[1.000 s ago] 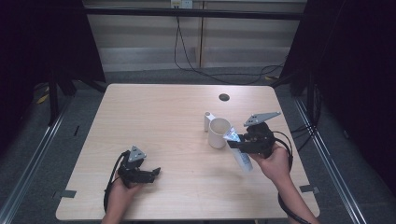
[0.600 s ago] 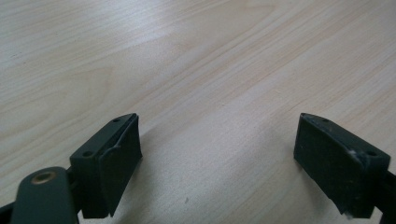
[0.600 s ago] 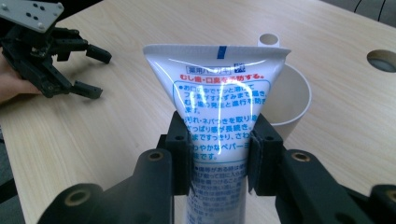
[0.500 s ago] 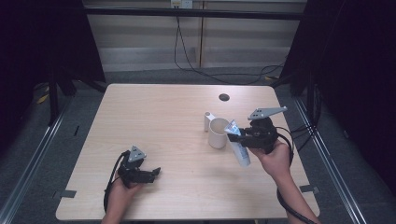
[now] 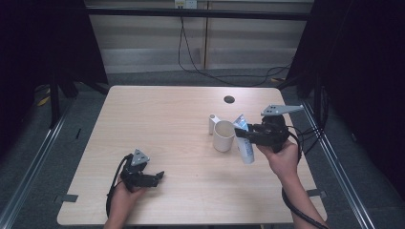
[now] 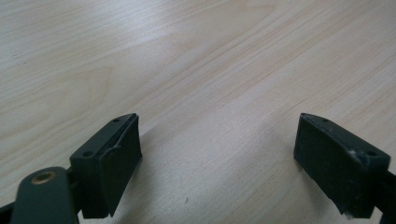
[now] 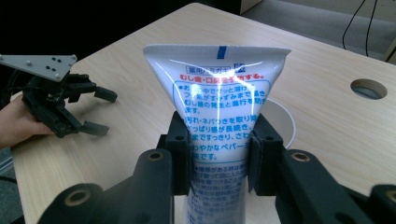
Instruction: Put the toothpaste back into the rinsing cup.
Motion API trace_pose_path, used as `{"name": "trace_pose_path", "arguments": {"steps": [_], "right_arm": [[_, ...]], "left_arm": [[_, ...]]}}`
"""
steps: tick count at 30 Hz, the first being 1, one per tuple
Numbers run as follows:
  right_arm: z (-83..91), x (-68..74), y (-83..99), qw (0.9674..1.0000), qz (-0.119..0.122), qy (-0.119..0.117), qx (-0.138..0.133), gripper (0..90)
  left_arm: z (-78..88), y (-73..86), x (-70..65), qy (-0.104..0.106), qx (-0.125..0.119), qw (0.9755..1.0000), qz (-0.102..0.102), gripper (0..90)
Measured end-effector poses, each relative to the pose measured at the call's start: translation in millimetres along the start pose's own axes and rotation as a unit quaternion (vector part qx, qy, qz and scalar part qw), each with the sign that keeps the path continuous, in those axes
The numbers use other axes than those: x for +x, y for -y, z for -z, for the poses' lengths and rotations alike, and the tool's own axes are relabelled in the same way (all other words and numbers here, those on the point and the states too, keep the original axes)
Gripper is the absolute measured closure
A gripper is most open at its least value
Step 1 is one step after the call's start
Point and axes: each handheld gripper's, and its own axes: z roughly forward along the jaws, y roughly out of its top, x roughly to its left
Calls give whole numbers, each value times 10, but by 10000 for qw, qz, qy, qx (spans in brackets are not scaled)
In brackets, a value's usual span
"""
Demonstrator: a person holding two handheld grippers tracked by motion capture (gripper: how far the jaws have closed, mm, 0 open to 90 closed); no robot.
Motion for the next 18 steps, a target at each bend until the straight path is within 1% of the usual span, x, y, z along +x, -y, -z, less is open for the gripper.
{"name": "trace_pose_path", "arguments": {"steps": [4, 5, 9, 12, 13, 16, 18], "right_arm": [[-1, -12, -3, 9999, -44, 32, -99, 674], [-1, -23, -10, 9998, -112, 31, -152, 674], [1, -34, -41, 9996, -149, 48, -242, 674], [4, -25, -73, 9996, -124, 98, -253, 674], [10, -24, -108, 9993, -136, 115, -317, 674], [16, -27, -148, 9991, -137, 149, -384, 674], [15, -30, -172, 9990, -120, 183, -383, 673]], "left_arm": [[0, 0, 0, -1, 0, 10000, -1, 146], [0, 0, 1, -2, 2, 10000, -5, 146], [0, 0, 0, 0, 0, 10000, 0, 146], [0, 0, 0, 0, 0, 10000, 0, 146], [1, 0, 2, -2, 10, 10000, -14, 146], [0, 0, 1, 0, 3, 10000, -4, 146], [0, 0, 0, 0, 0, 10000, 0, 146]]}}
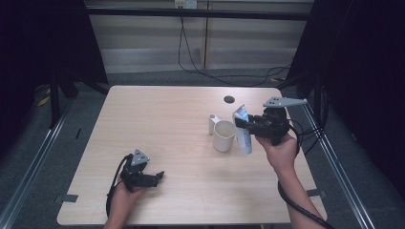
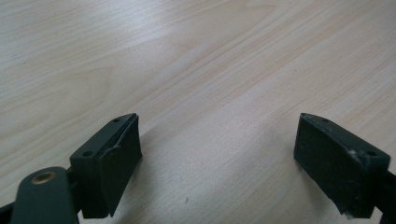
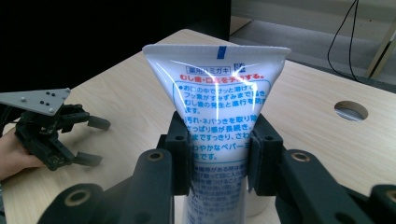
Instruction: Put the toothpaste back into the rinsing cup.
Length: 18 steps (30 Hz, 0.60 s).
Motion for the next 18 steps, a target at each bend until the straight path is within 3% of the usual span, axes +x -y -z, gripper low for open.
{"name": "trace_pose_path", "arguments": {"steps": [18], "right_arm": [[-40, -53, -103, 9992, -56, 210, -345, 673]], "left_arm": [[0, 0, 1, -2, 2, 10000, -4, 146]]}}
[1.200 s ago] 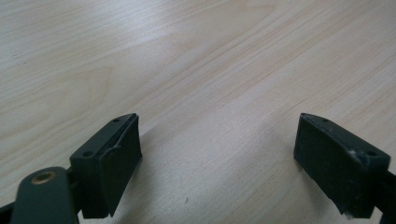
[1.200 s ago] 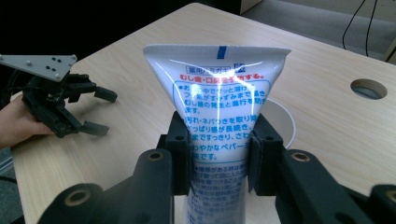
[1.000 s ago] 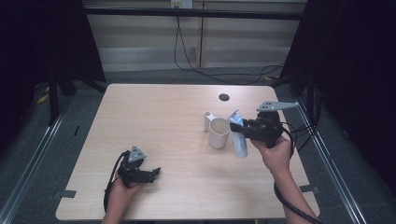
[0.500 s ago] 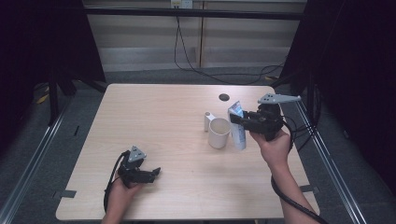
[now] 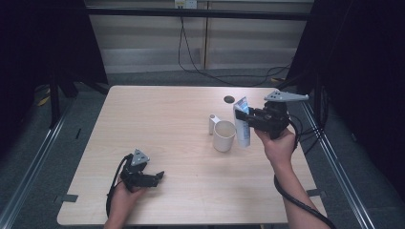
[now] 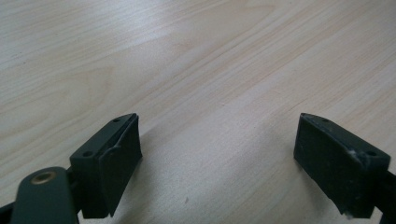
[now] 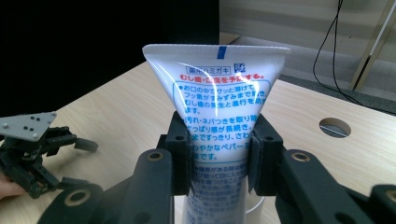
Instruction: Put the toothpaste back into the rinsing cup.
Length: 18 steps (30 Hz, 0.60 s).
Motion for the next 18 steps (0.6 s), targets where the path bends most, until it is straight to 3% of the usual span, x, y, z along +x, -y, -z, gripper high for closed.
{"name": "trace_pose_path", "arguments": {"steps": [18], "right_arm": [[-149, -29, -124, 9998, -65, 80, -149, 672]], "left_arm": [[0, -1, 4, 12, 5, 10000, -16, 146]]}}
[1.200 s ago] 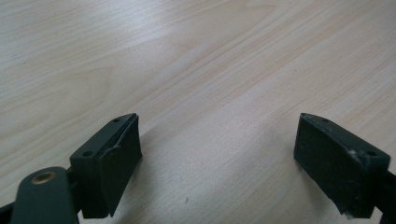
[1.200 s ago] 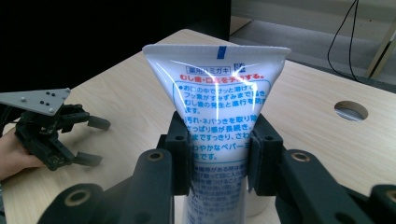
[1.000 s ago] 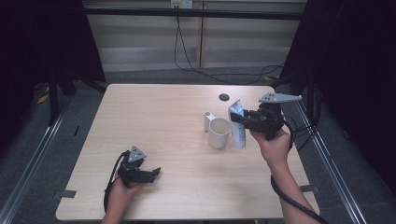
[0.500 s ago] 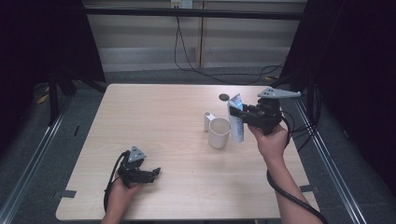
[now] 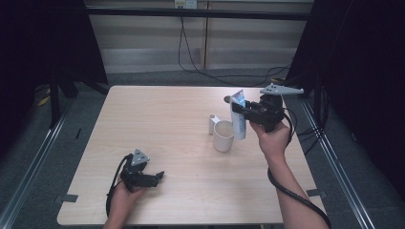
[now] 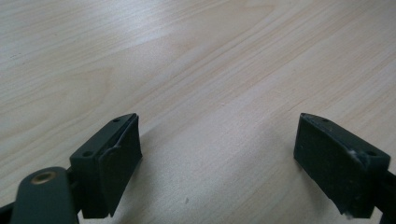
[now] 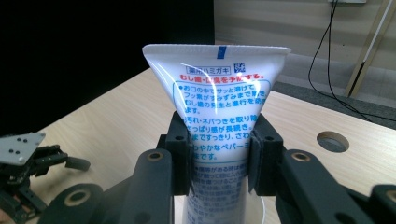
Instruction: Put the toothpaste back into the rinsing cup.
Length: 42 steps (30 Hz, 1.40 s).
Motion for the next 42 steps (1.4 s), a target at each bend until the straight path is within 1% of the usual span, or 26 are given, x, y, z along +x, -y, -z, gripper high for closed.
{"name": "trace_pose_path", "arguments": {"steps": [11, 15, 18, 20, 24, 26, 31, 33, 37, 42], "right_arm": [[-112, 1, -37, 9999, -22, 98, -141, 671], [-156, -6, -42, 9997, -83, 122, -177, 671], [-178, -8, -38, 9996, -79, 147, -219, 671], [-200, -22, -26, 9994, -141, 144, -275, 670], [-225, -34, -27, 9994, -141, 160, -261, 670], [-235, -34, -21, 9993, -132, 200, -281, 670], [-262, -39, -17, 9992, -136, 210, -314, 670], [-282, -32, -14, 9991, -123, 264, -310, 670], [-316, -29, -5, 9991, -149, 223, -341, 670], [-358, -12, 4, 9989, -116, 257, -370, 669]], "left_arm": [[1, 0, 0, 0, 2, 10000, -5, 146], [0, 0, 1, -1, 1, 10000, -7, 147], [1, 0, 1, 0, 4, 10000, -8, 146], [2, 0, 2, 1, 15, 10000, -24, 146], [1, 0, 1, -1, 2, 10000, -9, 146], [2, 0, 2, 0, 13, 10000, -23, 146], [0, 0, 1, 0, 1, 10000, -7, 147], [-1, 0, -1, 0, -8, 10000, 8, 146], [-1, 0, -1, 1, -7, 10000, 6, 146], [1, -1, 1, 8, 8, 10000, -6, 146]]}}
